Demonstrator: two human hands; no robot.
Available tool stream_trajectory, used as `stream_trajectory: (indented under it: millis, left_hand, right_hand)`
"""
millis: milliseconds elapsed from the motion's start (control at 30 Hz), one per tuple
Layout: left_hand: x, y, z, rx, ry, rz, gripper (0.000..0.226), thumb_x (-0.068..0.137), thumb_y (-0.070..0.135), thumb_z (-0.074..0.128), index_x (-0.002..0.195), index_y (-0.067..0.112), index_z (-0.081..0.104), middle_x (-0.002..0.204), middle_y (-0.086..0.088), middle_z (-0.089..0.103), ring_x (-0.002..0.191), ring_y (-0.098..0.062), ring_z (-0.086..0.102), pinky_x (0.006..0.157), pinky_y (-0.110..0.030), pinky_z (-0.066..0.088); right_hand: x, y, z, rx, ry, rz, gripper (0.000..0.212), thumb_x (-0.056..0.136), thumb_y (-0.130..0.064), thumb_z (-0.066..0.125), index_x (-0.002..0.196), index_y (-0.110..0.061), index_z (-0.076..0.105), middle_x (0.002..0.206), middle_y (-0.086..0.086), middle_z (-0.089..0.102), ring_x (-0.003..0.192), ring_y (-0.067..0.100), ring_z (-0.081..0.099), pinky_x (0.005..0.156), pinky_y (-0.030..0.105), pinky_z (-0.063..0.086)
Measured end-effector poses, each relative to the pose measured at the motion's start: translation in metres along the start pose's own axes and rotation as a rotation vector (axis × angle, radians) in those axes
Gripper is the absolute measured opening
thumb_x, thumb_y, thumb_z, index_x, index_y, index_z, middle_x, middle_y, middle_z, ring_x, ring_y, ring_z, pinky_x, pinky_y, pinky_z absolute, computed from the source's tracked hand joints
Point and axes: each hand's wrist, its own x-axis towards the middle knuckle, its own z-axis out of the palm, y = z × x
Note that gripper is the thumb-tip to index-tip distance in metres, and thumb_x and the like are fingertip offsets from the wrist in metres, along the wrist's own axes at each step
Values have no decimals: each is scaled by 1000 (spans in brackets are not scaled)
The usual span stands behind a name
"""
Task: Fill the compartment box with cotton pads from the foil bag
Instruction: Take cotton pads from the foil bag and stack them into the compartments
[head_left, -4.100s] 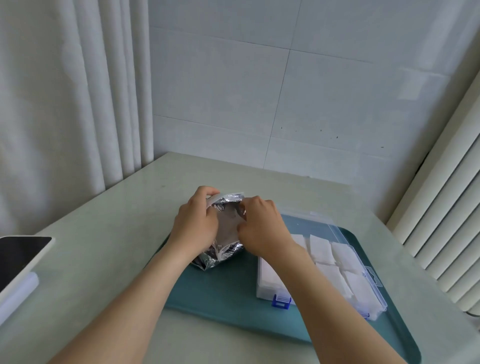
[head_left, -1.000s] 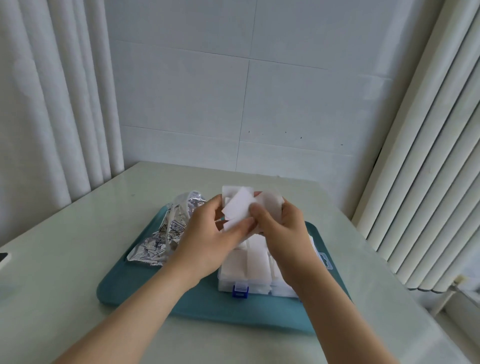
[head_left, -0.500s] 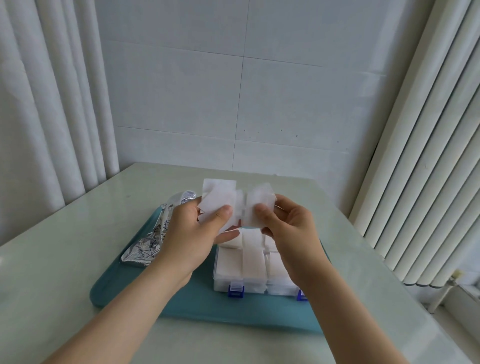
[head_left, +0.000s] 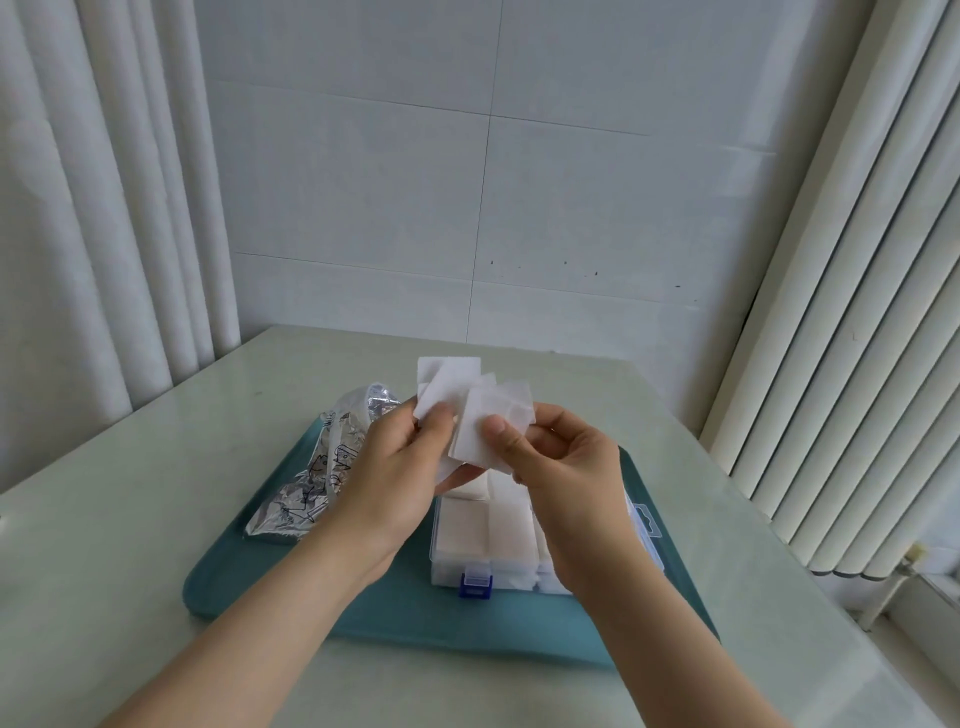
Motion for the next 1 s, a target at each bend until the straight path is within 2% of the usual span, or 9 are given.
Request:
stream_trajectory:
  millis: [100, 233, 367, 467, 700, 867, 1000]
  left_hand:
    - [-1, 1, 1, -51, -67, 3, 33, 112, 29, 47, 128, 9, 68, 120, -11, 78, 115, -26, 75, 95, -43, 62]
    - [1, -2, -3, 111, -60, 64, 25, 107, 6, 58, 130, 12, 67, 118, -4, 79, 114, -23, 75, 93, -41, 63]
    - [2, -1, -5, 149, -10, 66, 27, 104, -2, 59, 124, 13, 69, 111, -2, 80, 107, -21, 77, 87, -36, 65]
    - [2, 0, -5, 128, 0, 49, 27, 102, -5, 59, 121, 11, 70, 110, -4, 80, 106, -23, 78, 85, -36, 65]
    - [2, 2, -6, 139, -7, 23, 26, 101, -4, 60, 118, 11, 72, 109, -5, 80, 106, -22, 78, 86, -40, 65]
    - [2, 2, -5, 113, -51, 3, 30, 102, -6, 59, 124, 11, 69, 112, -5, 80, 106, -23, 78, 85, -34, 64]
    - [2, 2, -6, 87, -32, -16, 30, 100, -8, 59, 119, 12, 71, 110, -5, 81, 104, -25, 78, 84, -33, 64]
  right_hand:
    - [-1, 0, 2, -57, 55, -12, 27, 87, -15, 85, 106, -2, 72, 86, 12, 80, 70, 14, 72, 65, 21, 54]
    - [1, -2, 1, -69, 85, 17, 16, 94, -22, 78, 100, -8, 77, 83, 10, 79, 65, 14, 66, 68, 30, 53]
    - [1, -8, 0, -50, 73, 37, 17, 100, -21, 69, 95, -16, 84, 87, 11, 79, 73, 16, 69, 74, 36, 50]
    - [4, -8, -4, -67, 99, 29, 18, 99, -25, 69, 93, -21, 85, 81, 7, 76, 74, 13, 67, 77, 35, 51]
    - [9, -7, -10, -129, 100, 43, 8, 91, -19, 77, 88, -17, 84, 77, 3, 74, 73, 13, 65, 77, 35, 52]
    - [10, -7, -11, -80, 126, -51, 11, 99, -18, 70, 95, -13, 79, 90, 5, 79, 84, 15, 71, 76, 32, 54]
    - [12, -8, -12, -94, 215, -208, 11, 102, -17, 67, 103, -10, 76, 89, 5, 79, 78, 15, 73, 69, 25, 56]
